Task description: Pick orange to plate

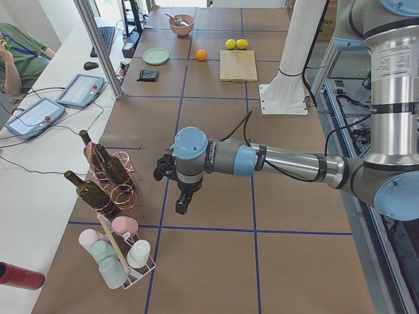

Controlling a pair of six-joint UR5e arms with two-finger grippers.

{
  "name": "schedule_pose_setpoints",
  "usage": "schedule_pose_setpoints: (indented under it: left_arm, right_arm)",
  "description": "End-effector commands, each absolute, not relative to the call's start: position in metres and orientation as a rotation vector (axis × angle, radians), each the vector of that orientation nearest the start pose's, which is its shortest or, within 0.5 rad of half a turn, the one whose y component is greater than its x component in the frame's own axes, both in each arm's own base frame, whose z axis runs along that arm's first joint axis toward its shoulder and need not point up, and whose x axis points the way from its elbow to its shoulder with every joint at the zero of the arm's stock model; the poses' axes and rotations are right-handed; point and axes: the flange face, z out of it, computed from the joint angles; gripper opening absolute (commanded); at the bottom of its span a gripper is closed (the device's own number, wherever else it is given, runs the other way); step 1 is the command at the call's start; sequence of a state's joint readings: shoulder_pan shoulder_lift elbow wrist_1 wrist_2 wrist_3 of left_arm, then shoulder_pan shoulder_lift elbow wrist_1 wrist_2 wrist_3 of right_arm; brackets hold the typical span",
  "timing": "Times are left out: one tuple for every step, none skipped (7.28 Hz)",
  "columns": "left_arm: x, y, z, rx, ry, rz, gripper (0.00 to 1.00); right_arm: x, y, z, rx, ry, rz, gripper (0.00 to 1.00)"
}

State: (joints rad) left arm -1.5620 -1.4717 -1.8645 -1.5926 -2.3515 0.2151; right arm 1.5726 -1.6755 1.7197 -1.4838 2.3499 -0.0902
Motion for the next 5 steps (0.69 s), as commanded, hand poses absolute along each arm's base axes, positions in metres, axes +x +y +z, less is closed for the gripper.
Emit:
schedule_pose_setpoints:
  left_arm:
    - [-0.059,-0.475,0.502,0.559,0.72,0.397,1.0]
    - [-0.056,-0.479,0.504,0.618,0.717,0.399,1.0]
    - [-0.057,-0.476,0.496,0.668,0.746,0.336,1.0]
    - [-0.05,-0.473,0.491,0.692,0.815,0.314,1.0]
    - [-0.024,-0.456,0.499,0.738,0.873,0.401,1.0]
  right_arm:
    - [0.062,-0.48,0.594,0.225,-0.779,-0.165,1.0]
    - [0.062,-0.478,0.597,0.26,-0.778,-0.178,1.0]
    - [0.062,-0.475,0.598,0.268,-0.779,-0.182,1.0]
    - [0.061,-0.474,0.602,0.26,-0.795,-0.181,1.0]
    - [0.06,-0.474,0.596,0.271,-0.8,-0.185,1.0]
